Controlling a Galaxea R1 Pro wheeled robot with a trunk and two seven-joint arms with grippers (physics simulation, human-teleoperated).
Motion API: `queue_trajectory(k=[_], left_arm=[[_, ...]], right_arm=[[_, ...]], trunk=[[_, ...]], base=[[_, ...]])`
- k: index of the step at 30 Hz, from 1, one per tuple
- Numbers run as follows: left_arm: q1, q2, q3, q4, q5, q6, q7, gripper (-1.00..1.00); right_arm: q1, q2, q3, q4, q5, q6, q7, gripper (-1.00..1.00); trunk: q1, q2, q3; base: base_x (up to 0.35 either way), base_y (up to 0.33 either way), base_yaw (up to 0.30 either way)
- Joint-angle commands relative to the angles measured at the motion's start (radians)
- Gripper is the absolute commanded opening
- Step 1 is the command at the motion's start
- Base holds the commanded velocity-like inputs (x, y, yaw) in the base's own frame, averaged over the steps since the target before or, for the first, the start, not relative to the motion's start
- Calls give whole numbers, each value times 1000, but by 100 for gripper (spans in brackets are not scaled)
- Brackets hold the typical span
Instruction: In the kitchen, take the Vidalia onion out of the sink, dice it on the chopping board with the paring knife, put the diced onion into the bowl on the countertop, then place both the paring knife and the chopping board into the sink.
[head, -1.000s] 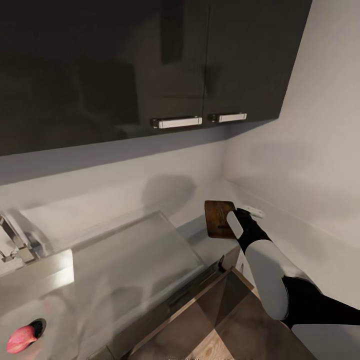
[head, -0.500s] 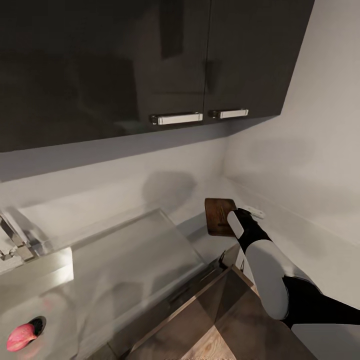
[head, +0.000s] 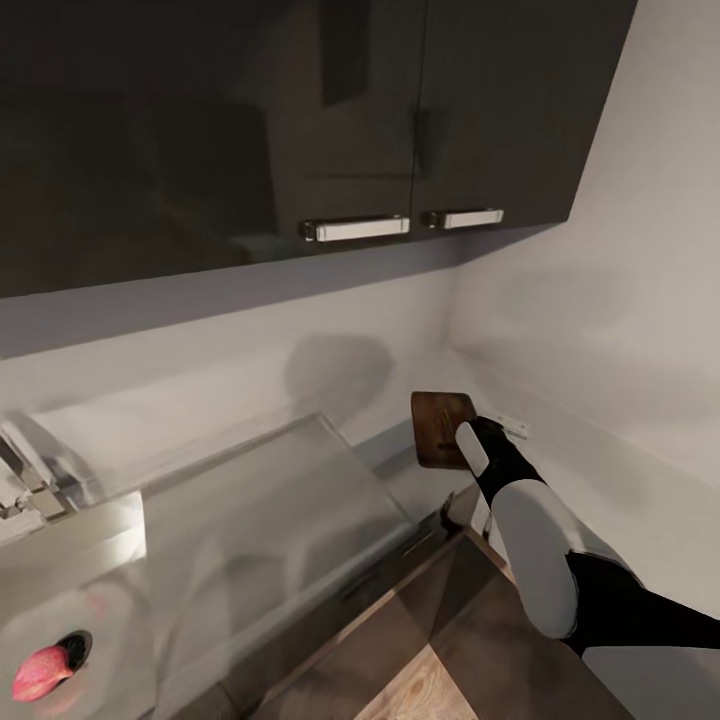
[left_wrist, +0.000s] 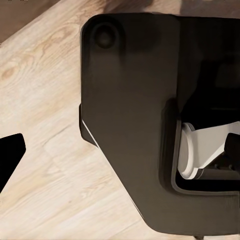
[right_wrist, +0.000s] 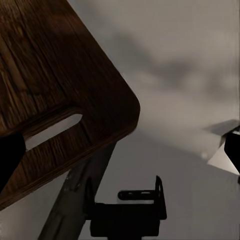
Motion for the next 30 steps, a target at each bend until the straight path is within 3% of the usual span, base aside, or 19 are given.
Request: queue_trajectory(k=[1,14,19,30], left_arm=[[0,0,-1,-1,3,-1,0,100],[0,-1,-1,1,3,-1,0,100],[0,-17,0,26,3,-1,-1,100],[0,-21,1,35,3,-1,-2,100]], right_arm=[[-1,1,-2,-2,-6,3,-5,100],[-1,-2,-3,-3,-6,3,-5,100],[-1,-3,-3,-3,-6,3,-5,100],[-1,-5,-3,-4,-6,3,-5,100]], trunk=[[1,-2,-3],[1,-2,-23],[1,-2,-31],[1,-2,-48]], base=[[113,93,0],[38,31,0],[0,0,0],[4,1,0]])
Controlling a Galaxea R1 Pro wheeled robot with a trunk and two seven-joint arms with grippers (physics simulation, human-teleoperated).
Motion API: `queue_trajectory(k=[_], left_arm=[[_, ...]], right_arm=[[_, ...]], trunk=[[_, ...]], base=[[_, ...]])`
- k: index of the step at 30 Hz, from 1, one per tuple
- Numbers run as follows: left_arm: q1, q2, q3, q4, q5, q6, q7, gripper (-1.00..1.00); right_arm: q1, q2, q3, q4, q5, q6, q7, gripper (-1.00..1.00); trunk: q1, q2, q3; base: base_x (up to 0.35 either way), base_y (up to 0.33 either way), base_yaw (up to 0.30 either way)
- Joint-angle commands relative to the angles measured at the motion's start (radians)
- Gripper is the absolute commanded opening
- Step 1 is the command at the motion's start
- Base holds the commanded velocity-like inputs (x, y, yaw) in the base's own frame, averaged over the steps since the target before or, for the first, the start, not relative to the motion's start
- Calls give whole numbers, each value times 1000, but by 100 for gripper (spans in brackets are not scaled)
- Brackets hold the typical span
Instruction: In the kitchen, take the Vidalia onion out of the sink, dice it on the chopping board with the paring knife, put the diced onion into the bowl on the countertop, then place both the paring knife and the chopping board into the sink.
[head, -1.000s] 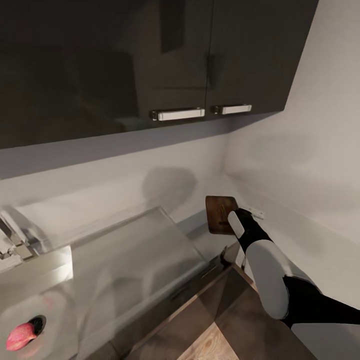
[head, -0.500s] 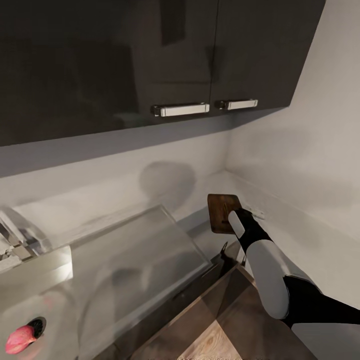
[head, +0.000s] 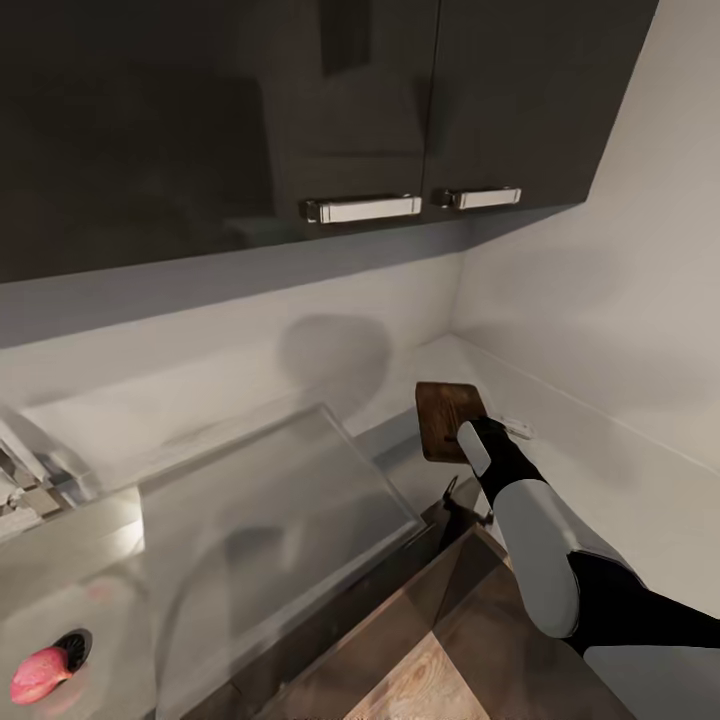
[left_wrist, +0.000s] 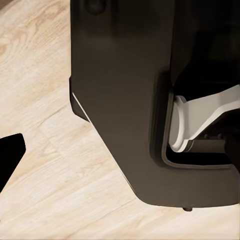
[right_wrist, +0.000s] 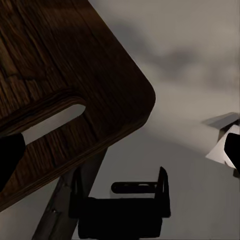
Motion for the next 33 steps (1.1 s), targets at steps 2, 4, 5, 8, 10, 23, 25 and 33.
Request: queue_trajectory(k=[2,4,5,8,10,23,25,33], left_arm=[[0,0,-1,-1,3,-1,0,100],[0,0,-1,-1,3,-1,0,100],[0,0,-1,-1,3,-1,0,100],[0,0,-1,-1,3,-1,0,100],[0,0,-1,-1,3,-1,0,100],[0,-1,-2,0,3,-1,0,100],[0,-1,-2,0,3,-1,0,100],[0,-4,-1,19,3,-1,0,100]], right_arm=[[-1,1,-2,-2,-6,3,-5,100],[-1,2,-2,-2,-6,3,-5,100],[-1,2,-2,-2,-6,3,-5,100],[-1,2,-2,-2,-6,3,-5,100],[-1,1,-2,-2,-6,3,-5,100],[-1,-4,-2,-2,-6,3,-5,100],[-1,-5,-2,-3,-6,3,-5,100],[-1,-5,-2,-3,-6,3,-4,100]], trunk=[[1,-2,-5],[1,-2,-8],[1,-2,-10],[1,-2,-14],[1,-2,-17],[1,-2,-31],[1,-2,-31],[1,-2,-36]], base=[[94,50,0],[178,112,0],[183,103,0],[115,59,0],[44,22,0],[5,2,0],[0,0,0],[0,0,0]])
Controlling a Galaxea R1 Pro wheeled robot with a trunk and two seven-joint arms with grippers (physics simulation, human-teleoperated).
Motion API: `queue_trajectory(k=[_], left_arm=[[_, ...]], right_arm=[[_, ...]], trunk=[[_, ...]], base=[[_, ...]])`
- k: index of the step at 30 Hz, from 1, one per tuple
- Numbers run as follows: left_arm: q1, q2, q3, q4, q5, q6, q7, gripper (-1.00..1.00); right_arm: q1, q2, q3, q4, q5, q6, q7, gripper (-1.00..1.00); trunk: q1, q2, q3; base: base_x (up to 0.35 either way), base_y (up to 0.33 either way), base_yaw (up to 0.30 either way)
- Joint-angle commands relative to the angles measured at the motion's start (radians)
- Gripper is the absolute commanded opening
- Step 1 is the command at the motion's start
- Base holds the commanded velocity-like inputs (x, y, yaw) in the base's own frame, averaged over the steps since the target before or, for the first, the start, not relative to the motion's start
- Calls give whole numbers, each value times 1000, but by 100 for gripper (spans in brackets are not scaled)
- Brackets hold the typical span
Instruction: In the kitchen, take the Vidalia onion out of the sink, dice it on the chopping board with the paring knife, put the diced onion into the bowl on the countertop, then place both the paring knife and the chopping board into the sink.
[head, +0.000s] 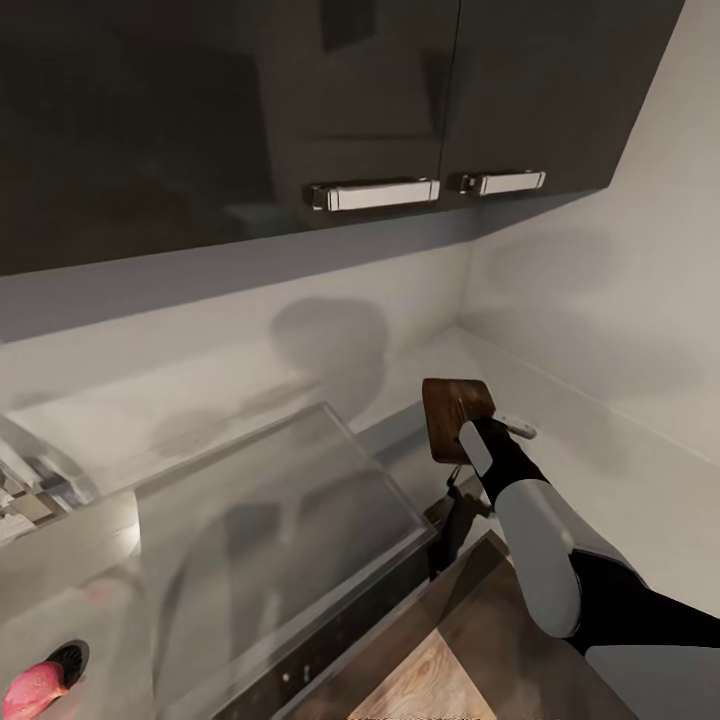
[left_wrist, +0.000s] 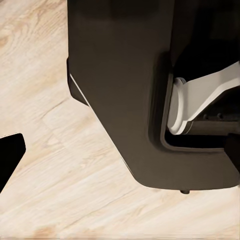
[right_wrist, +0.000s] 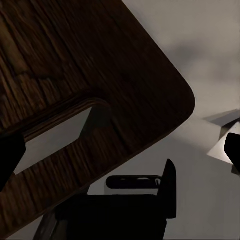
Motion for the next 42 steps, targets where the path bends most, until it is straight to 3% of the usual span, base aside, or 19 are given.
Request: queue_trajectory(k=[1,26,42], left_arm=[[0,-1,-1,0,3,-1,0,100],[0,-2,-1,5,3,-1,0,100],[0,-2,-1,20,3,-1,0,100]], right_arm=[[-1,1,-2,-2,-7,3,-4,100],[-1,3,-2,-18,-10,0,4,100],[-1,8,2,-45,-10,0,4,100]], trunk=[[1,-2,-3],[1,-2,-43],[1,-2,-45]], base=[[0,0,0],[0,0,0],[0,0,0]])
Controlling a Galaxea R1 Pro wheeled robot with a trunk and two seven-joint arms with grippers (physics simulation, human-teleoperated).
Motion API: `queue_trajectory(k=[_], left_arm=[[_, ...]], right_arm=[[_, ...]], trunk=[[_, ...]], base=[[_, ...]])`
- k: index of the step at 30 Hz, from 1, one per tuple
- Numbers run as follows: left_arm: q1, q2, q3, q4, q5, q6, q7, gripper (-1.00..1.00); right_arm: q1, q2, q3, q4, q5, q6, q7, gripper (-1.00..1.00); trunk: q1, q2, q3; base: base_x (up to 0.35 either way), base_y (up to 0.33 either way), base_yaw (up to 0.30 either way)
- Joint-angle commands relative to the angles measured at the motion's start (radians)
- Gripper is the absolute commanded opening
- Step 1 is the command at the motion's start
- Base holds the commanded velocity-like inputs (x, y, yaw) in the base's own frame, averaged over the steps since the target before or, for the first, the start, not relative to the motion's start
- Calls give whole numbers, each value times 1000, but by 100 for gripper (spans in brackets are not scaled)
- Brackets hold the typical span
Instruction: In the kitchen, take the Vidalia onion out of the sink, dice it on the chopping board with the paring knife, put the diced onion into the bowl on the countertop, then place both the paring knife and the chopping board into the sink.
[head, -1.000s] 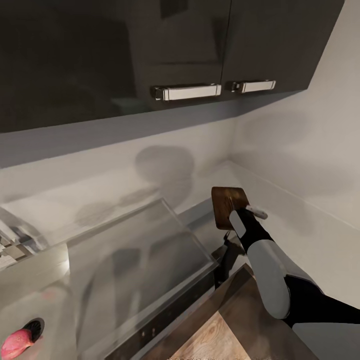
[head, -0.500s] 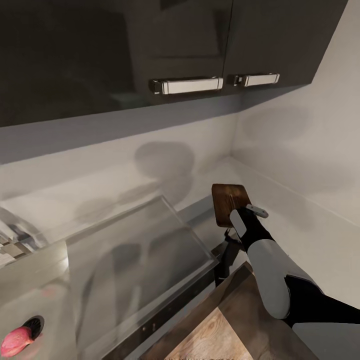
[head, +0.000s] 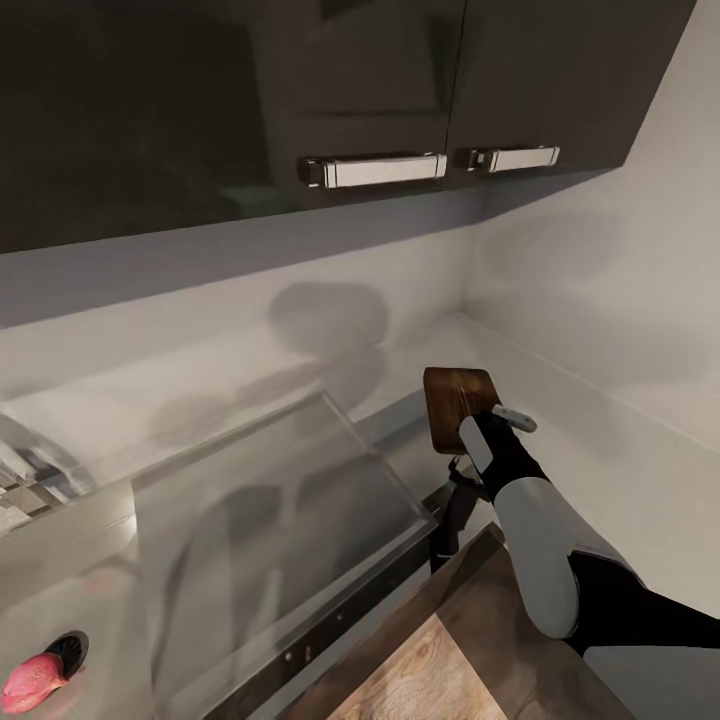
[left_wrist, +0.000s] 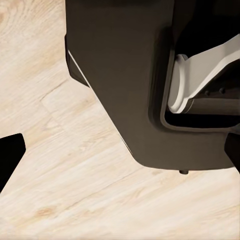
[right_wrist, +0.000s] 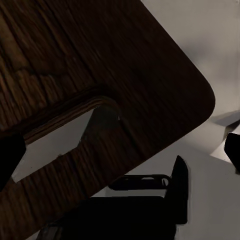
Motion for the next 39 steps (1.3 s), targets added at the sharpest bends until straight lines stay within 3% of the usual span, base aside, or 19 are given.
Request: queue_trajectory(k=[1,18,39], left_arm=[[0,0,-1,-1,3,-1,0,100],[0,0,-1,0,3,-1,0,100],[0,-9,-1,18,1,-2,-2,100]], right_arm=[[-1,1,-2,-7,-6,3,-4,100],[-1,0,1,-48,-6,3,39,100],[-1,-8,-2,-48,0,3,37,100]], trunk=[[1,-2,-2],[1,-2,-2],[1,-2,-9]], base=[[0,0,0],[0,0,0],[31,-13,0]])
